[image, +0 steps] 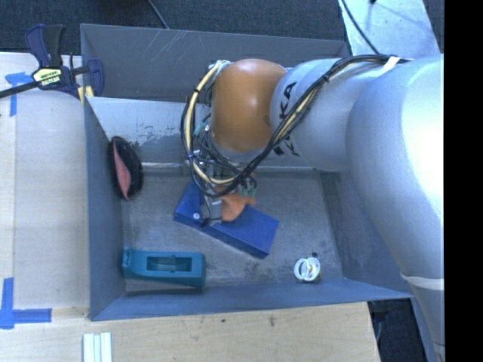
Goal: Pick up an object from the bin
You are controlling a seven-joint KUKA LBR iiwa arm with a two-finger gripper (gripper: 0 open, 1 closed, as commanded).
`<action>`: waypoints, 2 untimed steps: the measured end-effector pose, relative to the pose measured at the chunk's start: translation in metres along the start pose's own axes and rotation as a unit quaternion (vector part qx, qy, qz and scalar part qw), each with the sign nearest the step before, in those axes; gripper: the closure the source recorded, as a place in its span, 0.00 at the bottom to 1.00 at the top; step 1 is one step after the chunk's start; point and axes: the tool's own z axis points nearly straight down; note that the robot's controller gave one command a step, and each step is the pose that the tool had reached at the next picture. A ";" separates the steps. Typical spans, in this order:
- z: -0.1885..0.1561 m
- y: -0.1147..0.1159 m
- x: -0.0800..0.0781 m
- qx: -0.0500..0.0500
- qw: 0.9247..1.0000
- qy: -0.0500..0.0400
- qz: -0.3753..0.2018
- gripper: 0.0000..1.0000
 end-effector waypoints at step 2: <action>-0.001 0.025 -0.013 0.002 0.997 -0.005 -0.078 0.00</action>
Offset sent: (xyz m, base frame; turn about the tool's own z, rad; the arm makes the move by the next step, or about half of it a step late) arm 0.0032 0.0282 -0.0025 -0.1579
